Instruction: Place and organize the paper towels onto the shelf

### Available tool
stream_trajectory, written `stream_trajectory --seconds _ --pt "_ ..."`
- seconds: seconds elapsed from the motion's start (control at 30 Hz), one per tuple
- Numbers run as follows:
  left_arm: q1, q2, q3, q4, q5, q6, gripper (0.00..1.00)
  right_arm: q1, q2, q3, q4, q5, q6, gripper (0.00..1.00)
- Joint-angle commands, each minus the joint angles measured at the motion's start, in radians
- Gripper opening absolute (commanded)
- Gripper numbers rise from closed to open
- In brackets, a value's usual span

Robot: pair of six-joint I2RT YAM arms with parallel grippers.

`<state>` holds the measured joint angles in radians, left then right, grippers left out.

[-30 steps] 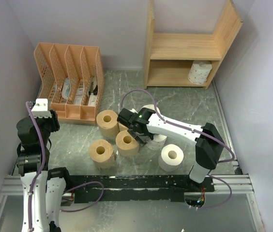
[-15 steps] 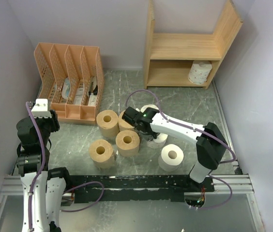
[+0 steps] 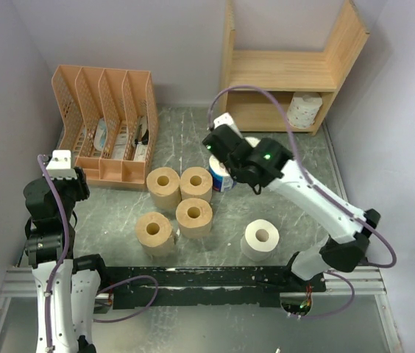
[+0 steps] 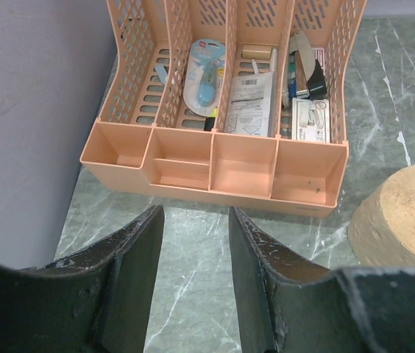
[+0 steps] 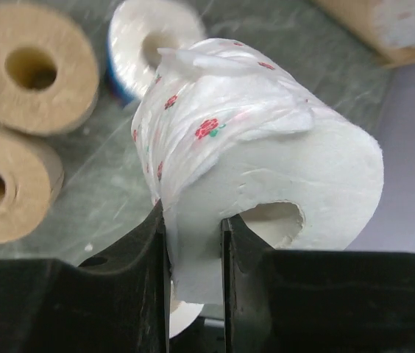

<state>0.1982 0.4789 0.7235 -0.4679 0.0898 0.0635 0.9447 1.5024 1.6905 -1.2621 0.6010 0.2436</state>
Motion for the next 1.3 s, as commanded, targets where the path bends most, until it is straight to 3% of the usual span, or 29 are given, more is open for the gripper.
stream_trajectory --seconds 0.0,0.17,0.37,0.6,0.8,0.97,1.27 --pt "0.017 -0.006 0.001 0.021 0.036 0.003 0.52 -0.011 -0.017 0.113 -0.085 0.222 -0.043 0.00" --pt "0.017 -0.003 0.001 0.019 0.042 0.004 0.52 -0.140 0.066 0.138 0.095 0.220 -0.204 0.00" --pt "0.018 -0.010 0.001 0.024 0.042 0.003 0.51 -0.415 0.084 -0.066 0.450 0.092 -0.437 0.00" --pt "0.017 -0.013 0.000 0.025 0.051 0.005 0.51 -0.549 0.032 -0.335 1.004 0.000 -0.744 0.00" --pt "0.017 -0.017 -0.002 0.026 0.053 0.006 0.51 -0.660 0.115 -0.322 1.089 -0.203 -0.773 0.00" --pt "0.018 -0.021 0.000 0.025 0.049 0.006 0.51 -0.701 0.189 -0.362 1.238 -0.175 -0.801 0.00" --pt "0.017 -0.019 0.000 0.025 0.042 0.006 0.52 -0.728 0.305 -0.313 1.275 -0.230 -0.765 0.00"
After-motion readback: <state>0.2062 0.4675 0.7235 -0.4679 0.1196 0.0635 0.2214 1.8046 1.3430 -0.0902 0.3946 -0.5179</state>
